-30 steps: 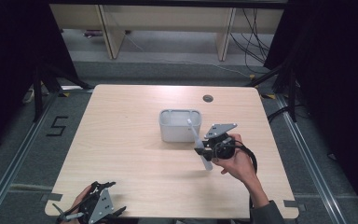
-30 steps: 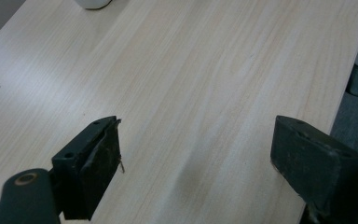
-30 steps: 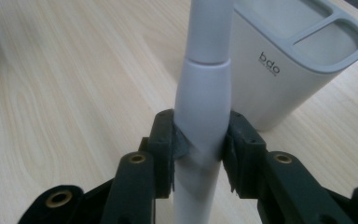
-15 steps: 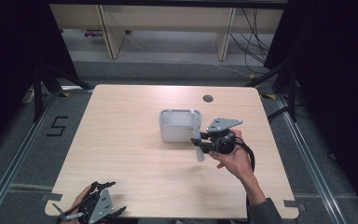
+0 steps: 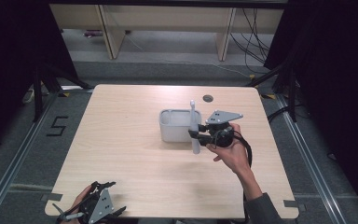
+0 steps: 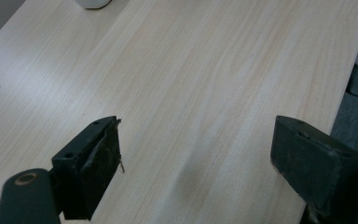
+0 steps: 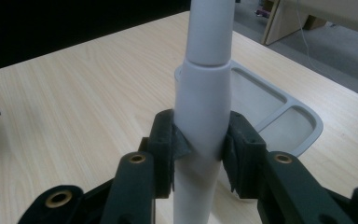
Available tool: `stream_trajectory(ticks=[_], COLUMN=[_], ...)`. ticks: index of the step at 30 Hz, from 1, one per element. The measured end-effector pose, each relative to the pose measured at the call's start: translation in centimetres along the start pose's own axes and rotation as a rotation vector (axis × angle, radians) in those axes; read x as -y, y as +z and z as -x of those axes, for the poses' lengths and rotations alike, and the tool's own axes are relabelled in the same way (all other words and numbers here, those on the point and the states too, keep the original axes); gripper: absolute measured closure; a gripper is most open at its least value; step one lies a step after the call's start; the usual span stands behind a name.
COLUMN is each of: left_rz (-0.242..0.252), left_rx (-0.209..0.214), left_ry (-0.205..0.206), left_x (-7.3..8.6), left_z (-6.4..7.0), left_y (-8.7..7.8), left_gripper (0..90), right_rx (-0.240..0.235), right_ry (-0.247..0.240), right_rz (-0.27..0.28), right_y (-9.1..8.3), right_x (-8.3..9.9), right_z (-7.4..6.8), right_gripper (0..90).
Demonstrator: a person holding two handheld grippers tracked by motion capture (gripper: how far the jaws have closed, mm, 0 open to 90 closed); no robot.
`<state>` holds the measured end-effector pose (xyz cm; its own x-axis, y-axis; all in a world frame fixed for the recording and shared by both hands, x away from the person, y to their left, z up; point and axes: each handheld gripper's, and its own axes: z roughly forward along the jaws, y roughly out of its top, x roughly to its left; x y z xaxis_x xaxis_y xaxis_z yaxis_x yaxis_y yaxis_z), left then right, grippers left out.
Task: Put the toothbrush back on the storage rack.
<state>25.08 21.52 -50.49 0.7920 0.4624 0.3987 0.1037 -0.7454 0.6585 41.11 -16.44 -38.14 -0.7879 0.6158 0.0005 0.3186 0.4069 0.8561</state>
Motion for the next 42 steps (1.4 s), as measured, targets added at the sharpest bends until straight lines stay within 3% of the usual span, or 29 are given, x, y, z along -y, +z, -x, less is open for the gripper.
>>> stream_trajectory(ticks=[3,21,23,25,26,30,31,34,36,42], left_rz=[-0.016,-0.013,-0.005,-0.024,-0.019,-0.024,-0.025,-0.026,-0.021,-0.015], left_rx=[0.014,0.002,0.004,0.014,0.007,0.014,0.013,0.015,0.008,0.013], left_ry=[0.018,0.019,0.008,0.025,0.024,0.026,0.028,0.028,0.028,0.017], left_x=[0.0,0.0,0.0,0.0,0.0,-0.1,-0.1,-0.1,0.0,0.0], left_z=[-0.1,0.0,0.0,-0.1,-0.1,-0.1,-0.1,-0.1,-0.1,-0.1], left_y=[-0.2,-0.2,-0.1,-0.3,-0.2,-0.3,-0.3,-0.3,-0.2,-0.2], left_gripper=[15.4,15.4,15.4,15.4,15.4,15.4,15.4,15.4,15.4,15.4], right_rx=[0.000,-0.015,-0.025,-0.017,-0.016,-0.021,-0.021,-0.027,-0.029,-0.028], right_ry=[0.008,0.030,0.037,0.062,0.040,0.057,0.038,0.071,0.045,0.055], right_rz=[0.008,0.071,0.073,0.084,0.089,0.077,0.084,0.081,0.094,0.105], right_y=[0.1,0.9,1.0,1.0,1.0,1.0,1.1,1.3,1.4,1.5], right_x=[-0.2,-3.2,-3.5,-3.7,-4.1,-4.7,-4.9,-5.7,-6.0,-7.6], right_z=[0.1,0.3,0.3,0.1,0.2,0.0,0.2,0.1,0.3,0.5], right_gripper=[67.0,67.0,67.0,67.0,67.1,67.0,67.1,67.0,67.0,67.1])
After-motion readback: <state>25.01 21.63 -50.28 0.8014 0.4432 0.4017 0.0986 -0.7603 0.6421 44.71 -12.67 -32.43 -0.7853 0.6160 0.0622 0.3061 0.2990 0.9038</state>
